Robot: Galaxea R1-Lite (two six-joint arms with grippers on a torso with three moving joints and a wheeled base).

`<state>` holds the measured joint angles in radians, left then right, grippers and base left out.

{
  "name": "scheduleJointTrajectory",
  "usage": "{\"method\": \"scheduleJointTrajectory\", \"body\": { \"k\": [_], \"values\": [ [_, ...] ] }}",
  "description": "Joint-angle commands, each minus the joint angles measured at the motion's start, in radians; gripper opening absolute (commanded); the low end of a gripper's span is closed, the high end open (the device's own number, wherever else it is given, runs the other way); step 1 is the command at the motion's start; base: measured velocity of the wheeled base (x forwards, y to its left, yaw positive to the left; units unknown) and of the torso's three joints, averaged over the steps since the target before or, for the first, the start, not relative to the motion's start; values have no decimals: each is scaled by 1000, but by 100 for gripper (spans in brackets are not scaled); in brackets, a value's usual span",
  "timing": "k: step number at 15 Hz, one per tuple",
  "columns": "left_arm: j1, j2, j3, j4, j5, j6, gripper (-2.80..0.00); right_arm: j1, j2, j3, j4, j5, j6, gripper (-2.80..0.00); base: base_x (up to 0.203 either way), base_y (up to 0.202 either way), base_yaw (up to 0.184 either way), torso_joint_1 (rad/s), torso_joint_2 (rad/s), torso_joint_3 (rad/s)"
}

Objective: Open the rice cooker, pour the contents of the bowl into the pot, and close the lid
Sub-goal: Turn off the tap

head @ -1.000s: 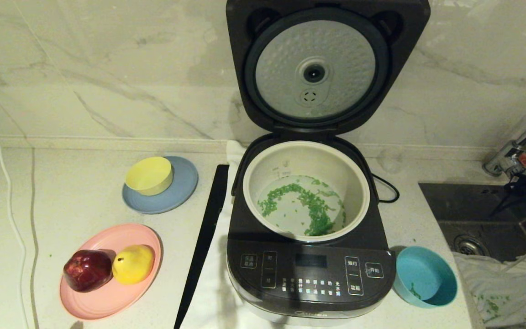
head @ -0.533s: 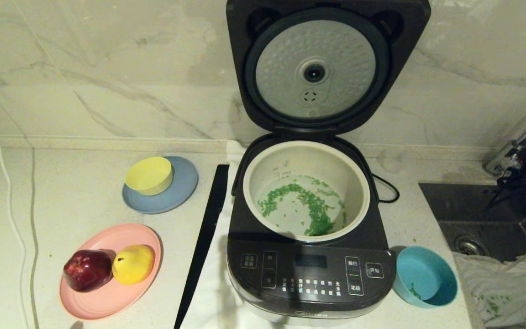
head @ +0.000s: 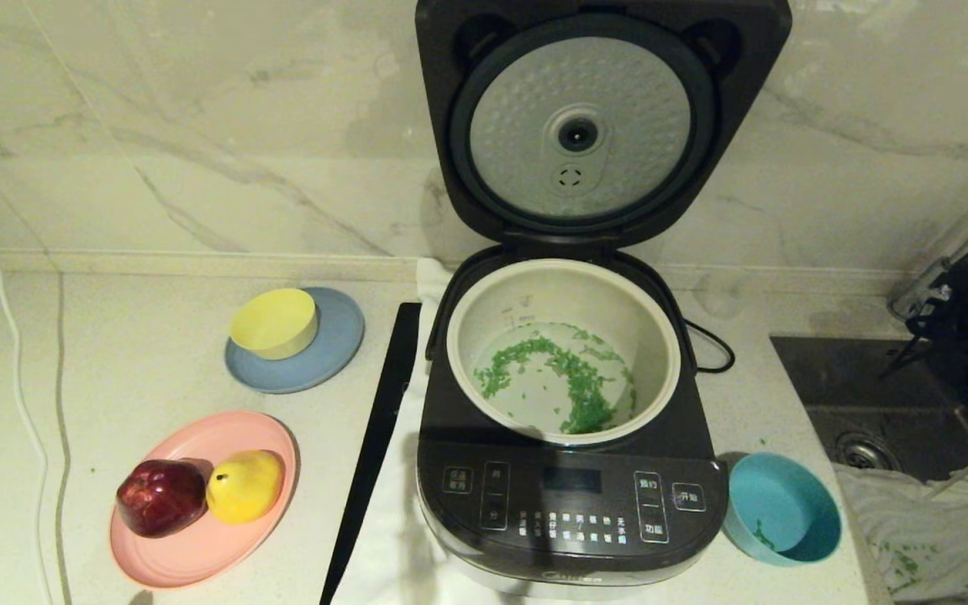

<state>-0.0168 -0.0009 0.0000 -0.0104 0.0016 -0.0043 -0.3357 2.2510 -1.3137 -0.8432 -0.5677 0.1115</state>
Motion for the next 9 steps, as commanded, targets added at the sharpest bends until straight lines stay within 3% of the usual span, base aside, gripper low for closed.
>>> {"method": "scheduleJointTrajectory", "body": {
  "k": [1, 9],
  "values": [
    [0, -1, 3, 0, 0, 0, -280, -1, 23, -30, -4, -4, -1, -280, 0, 0, 0, 0, 0, 0],
    [0, 1, 3, 0, 0, 0, -280, 3, 61, -102, 0, -17, -13, -280, 0, 0, 0, 0, 0, 0]
  ]
}}
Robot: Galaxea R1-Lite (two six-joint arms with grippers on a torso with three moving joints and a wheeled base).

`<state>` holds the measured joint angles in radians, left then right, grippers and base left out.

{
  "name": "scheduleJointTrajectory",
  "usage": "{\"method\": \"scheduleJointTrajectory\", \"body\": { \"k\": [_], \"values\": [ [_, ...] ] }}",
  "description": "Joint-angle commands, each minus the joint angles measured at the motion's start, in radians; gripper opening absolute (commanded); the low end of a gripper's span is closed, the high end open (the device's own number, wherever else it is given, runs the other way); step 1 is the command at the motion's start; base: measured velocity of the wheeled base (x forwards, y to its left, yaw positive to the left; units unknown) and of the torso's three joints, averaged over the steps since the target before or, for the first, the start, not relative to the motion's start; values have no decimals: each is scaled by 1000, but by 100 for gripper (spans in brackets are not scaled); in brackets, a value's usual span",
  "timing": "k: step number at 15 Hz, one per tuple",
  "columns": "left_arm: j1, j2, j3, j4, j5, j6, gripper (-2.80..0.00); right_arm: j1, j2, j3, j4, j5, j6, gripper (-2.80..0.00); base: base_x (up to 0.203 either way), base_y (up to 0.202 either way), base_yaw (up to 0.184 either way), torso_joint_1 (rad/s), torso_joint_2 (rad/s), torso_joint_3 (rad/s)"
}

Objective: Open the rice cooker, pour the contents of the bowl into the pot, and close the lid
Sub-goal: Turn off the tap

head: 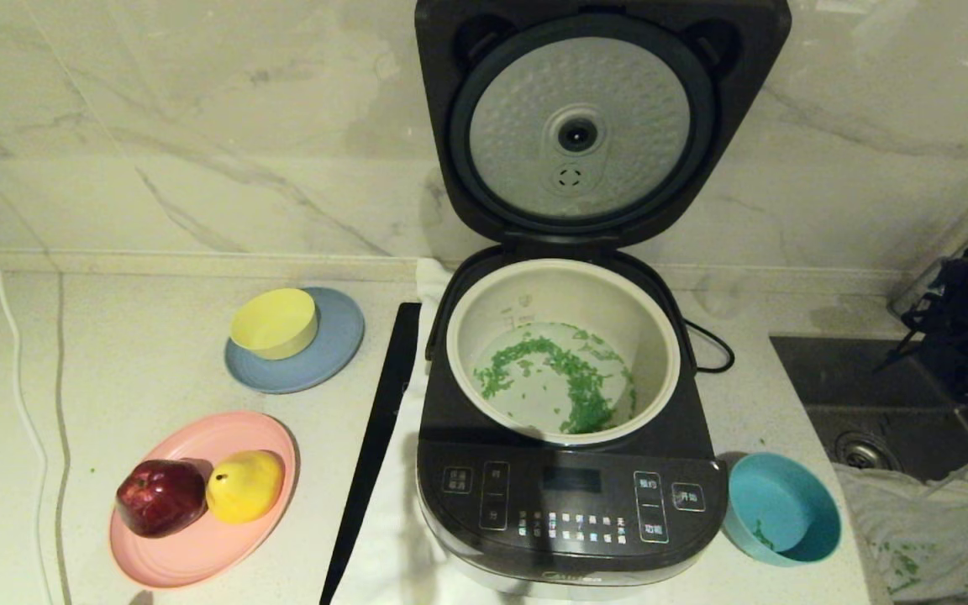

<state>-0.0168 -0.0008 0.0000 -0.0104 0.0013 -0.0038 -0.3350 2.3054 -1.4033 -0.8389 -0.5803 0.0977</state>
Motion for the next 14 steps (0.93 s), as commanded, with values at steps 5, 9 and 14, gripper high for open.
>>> {"method": "scheduleJointTrajectory", "body": {
  "k": [5, 9, 14],
  "values": [
    [0, -1, 3, 0, 0, 0, -280, 19, 11, -20, -5, -5, -1, -280, 0, 0, 0, 0, 0, 0],
    [0, 0, 3, 0, 0, 0, -280, 28, 7, -18, -10, -19, -12, -280, 0, 0, 0, 0, 0, 0],
    [0, 0, 3, 0, 0, 0, -280, 51, -210, 164, -16, -14, -1, -280, 0, 0, 0, 0, 0, 0]
  ]
}}
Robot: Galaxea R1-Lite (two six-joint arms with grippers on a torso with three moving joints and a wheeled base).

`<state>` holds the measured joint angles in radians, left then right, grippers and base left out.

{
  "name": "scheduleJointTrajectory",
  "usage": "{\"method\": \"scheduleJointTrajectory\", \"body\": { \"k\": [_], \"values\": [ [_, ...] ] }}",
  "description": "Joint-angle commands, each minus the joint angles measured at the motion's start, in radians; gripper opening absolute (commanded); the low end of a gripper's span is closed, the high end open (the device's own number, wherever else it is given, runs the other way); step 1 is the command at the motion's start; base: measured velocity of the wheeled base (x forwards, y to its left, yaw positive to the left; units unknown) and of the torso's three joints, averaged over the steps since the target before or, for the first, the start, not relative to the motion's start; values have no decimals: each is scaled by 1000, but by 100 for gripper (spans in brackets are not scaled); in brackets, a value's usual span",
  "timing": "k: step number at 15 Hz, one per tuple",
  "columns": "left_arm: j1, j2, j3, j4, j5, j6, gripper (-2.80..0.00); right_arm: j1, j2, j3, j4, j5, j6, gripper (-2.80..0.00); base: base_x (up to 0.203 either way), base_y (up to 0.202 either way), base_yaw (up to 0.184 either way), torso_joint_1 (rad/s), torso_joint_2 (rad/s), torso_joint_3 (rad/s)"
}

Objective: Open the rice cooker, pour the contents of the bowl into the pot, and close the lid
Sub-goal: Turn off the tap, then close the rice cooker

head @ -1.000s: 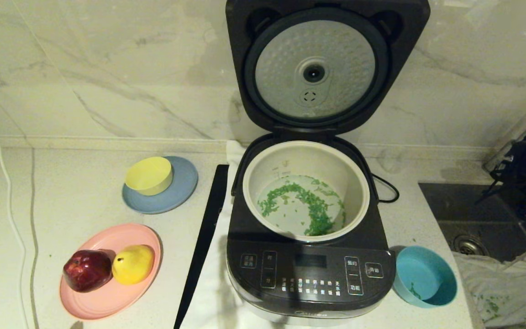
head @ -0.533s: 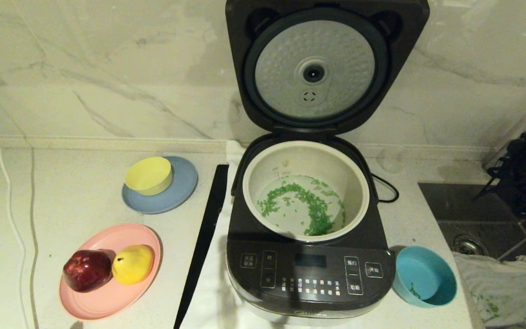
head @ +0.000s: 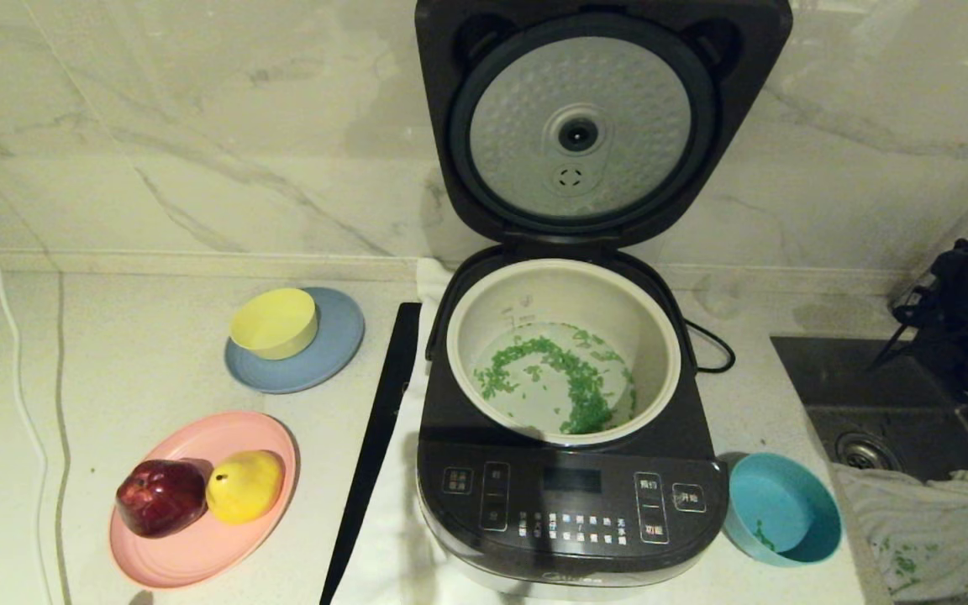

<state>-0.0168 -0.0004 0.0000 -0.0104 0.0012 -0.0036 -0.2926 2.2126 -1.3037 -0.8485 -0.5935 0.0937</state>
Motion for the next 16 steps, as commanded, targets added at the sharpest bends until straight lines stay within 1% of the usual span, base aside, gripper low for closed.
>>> {"method": "scheduleJointTrajectory", "body": {
  "k": [1, 3, 4, 5, 6, 7, 9, 10, 11, 13, 14, 15, 16],
  "values": [
    [0, 0, 3, 0, 0, -1, -280, 22, -187, 112, -5, 10, 8, -280, 0, 0, 0, 0, 0, 0],
    [0, -1, 3, 0, 0, -1, -280, 58, -313, 193, 6, 33, 15, -280, 0, 0, 0, 0, 0, 0],
    [0, -1, 3, 0, 0, -1, -280, 88, -376, 222, 29, 44, 18, -280, 0, 0, 0, 0, 0, 0],
    [0, -1, 3, 0, 0, 1, -280, 121, -435, 233, 78, 57, 28, -280, 0, 0, 0, 0, 0, 0],
    [0, -1, 3, 0, 0, 0, -280, 157, -484, 227, 174, 79, 52, -280, 0, 0, 0, 0, 0, 0],
    [0, -1, 3, 0, 0, -1, -280, 193, -524, 190, 310, 108, 96, -280, 0, 0, 0, 0, 0, 0],
    [0, -1, 3, 0, 0, -1, -280, 242, -565, 40, 559, 174, 198, -280, 0, 0, 0, 0, 0, 0],
    [0, -1, 3, 0, 0, 0, -280, 260, -572, -46, 675, 221, 246, -280, 0, 0, 0, 0, 0, 0],
    [0, -1, 3, 0, 0, 0, -280, 273, -573, -141, 787, 283, 295, -280, 0, 0, 0, 0, 0, 0],
    [0, 0, 3, 0, 0, -1, -280, 289, -557, -311, 960, 448, 372, -280, 0, 0, 0, 0, 0, 0],
    [0, 0, 3, 0, 0, 0, -280, 294, -544, -376, 1018, 563, 407, -280, 0, 0, 0, 0, 0, 0],
    [0, -1, 3, 0, 0, -1, -280, 298, -527, -413, 1048, 671, 431, -280, 0, 0, 0, 0, 0, 0],
    [0, 0, 3, 0, 0, -1, -280, 299, -514, -428, 1058, 751, 441, -280, 0, 0, 0, 0, 0, 0]
  ]
}}
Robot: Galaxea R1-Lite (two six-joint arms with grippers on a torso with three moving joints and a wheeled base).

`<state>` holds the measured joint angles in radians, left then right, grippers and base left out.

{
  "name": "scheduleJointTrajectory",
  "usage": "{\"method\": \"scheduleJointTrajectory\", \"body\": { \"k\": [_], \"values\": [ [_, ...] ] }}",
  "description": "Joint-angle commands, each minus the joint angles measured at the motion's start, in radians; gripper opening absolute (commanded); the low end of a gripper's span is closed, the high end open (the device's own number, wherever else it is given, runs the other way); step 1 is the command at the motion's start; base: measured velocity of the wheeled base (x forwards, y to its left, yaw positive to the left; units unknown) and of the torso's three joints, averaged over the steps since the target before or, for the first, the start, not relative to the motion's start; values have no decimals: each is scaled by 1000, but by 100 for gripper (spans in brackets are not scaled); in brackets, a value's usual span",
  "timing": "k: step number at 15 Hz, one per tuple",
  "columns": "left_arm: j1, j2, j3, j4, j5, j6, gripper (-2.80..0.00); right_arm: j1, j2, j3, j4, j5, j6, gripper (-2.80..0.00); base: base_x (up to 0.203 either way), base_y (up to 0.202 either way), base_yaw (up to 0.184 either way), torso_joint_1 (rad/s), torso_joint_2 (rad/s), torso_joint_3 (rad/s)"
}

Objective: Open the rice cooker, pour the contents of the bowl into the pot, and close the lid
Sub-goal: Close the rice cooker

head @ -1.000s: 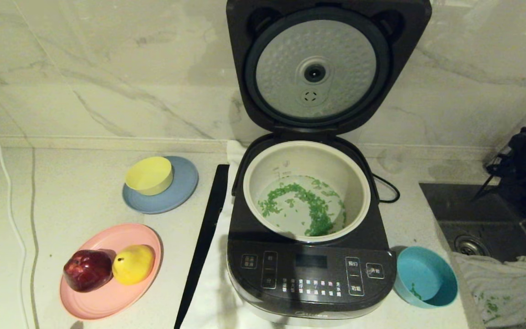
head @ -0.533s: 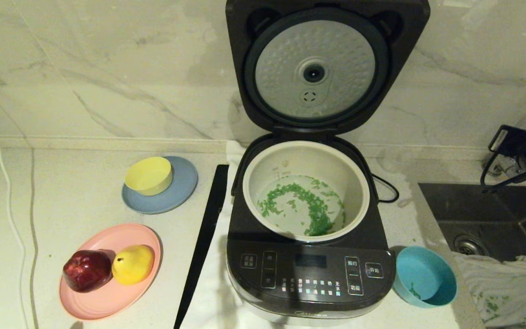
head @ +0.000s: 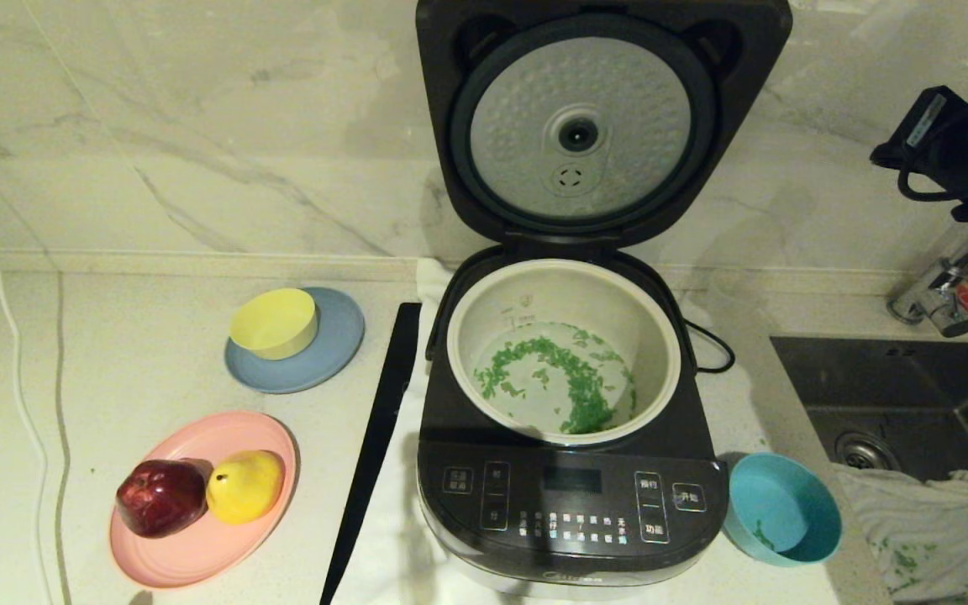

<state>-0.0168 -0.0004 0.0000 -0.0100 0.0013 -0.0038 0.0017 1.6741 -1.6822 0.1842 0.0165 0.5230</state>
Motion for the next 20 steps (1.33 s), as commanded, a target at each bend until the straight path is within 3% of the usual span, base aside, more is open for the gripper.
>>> {"method": "scheduleJointTrajectory", "body": {
  "k": [1, 4, 7, 10, 15, 20],
  "values": [
    [0, -1, 3, -1, 0, 0, -280, 6, 43, -60, 27, 216, 17, -280, 0, 0, 0, 0, 0, 0],
    [0, -1, 3, -1, 0, -1, -280, 5, 124, -120, -5, 334, 44, -280, 0, 0, 0, 0, 0, 0],
    [0, 0, 3, -1, 0, 1, -280, -6, 208, -242, -54, 425, 126, -280, 0, 0, 0, 0, 0, 0],
    [0, 0, 3, -1, 0, 1, -280, -18, 232, -254, -178, 597, 170, -280, 0, 0, 0, 0, 0, 0],
    [0, 0, 3, -1, 0, -1, -280, -4, 271, -246, -313, 635, 168, -280, 0, 0, 0, 0, 0, 0],
    [0, 0, 3, -1, 0, -1, -280, 61, 305, -246, -399, 646, 167, -280, 0, 0, 0, 0, 0, 0]
  ]
}}
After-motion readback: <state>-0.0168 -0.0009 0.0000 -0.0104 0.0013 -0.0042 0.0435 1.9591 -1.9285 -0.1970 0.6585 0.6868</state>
